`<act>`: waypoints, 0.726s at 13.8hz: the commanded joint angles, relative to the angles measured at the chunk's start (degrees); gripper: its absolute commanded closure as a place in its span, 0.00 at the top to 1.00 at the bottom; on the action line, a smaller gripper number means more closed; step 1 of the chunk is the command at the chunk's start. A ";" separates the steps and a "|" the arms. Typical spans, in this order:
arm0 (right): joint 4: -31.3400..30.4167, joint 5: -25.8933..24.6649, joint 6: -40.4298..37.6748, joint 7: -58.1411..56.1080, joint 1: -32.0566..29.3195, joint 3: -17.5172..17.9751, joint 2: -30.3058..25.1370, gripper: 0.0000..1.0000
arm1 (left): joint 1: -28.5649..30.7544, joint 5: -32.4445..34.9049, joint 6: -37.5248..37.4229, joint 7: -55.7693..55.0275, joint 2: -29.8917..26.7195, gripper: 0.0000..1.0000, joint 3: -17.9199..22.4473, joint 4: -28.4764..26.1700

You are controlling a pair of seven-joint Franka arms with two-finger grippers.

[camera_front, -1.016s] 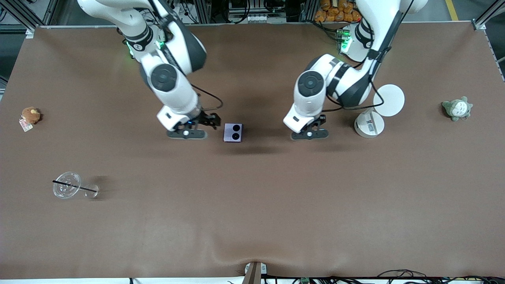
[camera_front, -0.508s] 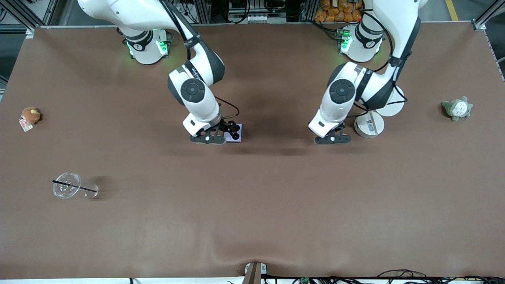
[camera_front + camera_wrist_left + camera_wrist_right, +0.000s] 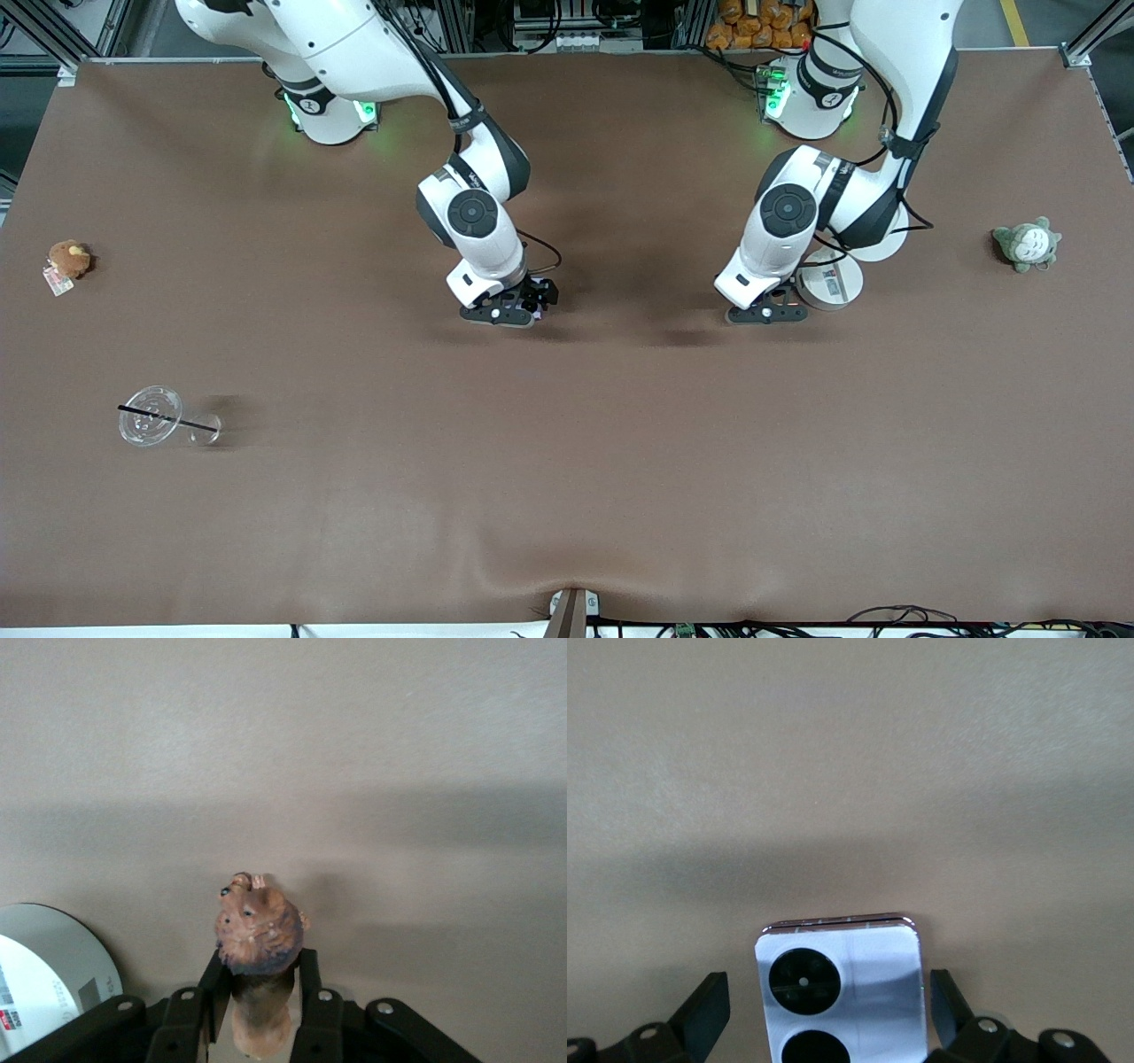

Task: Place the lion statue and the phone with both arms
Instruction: 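Lower the right gripper and close it on the white phone, then set the lion beside the white lamp while the right gripper lifts the phone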

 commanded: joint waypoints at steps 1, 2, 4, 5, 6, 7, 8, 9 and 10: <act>1.15 -0.78 -0.37 1.45 1.40 -1.76 0.81 1.00 | 0.89 1.47 2.02 0.13 -2.64 0.00 -0.63 -3.68; 1.15 -0.87 -0.37 2.06 1.67 -1.76 0.99 1.00 | 0.89 1.38 2.02 0.13 -2.64 0.00 -0.63 -3.86; 1.15 -0.87 -0.37 2.59 1.76 -1.76 1.52 1.00 | 0.89 1.47 2.02 0.13 -2.73 0.00 -0.63 -4.12; 1.15 -0.87 -0.37 2.68 1.76 -1.76 1.87 1.00 | 0.89 1.47 2.02 0.13 -2.73 0.00 -0.63 -4.30; 1.15 -0.87 -0.37 2.77 1.76 -1.76 2.04 1.00 | 0.97 1.47 2.02 0.13 -2.73 0.00 -0.63 -4.30; 1.15 -0.87 -0.37 3.90 1.76 -1.76 2.13 1.00 | 0.97 1.47 2.02 0.13 -2.64 0.12 -0.55 -4.30; 1.15 -0.87 -0.37 5.22 2.19 -1.76 2.31 1.00 | 0.97 1.47 1.94 0.13 -2.64 0.30 -0.63 -4.30; 1.15 -0.87 -0.37 5.58 2.72 -1.85 2.48 1.00 | 0.97 1.38 1.68 -0.13 -2.55 0.83 -0.63 -4.21; 1.15 -0.95 -0.37 5.58 2.90 -1.85 2.57 1.00 | 1.32 1.38 1.50 -0.48 -2.55 1.00 -0.63 -4.04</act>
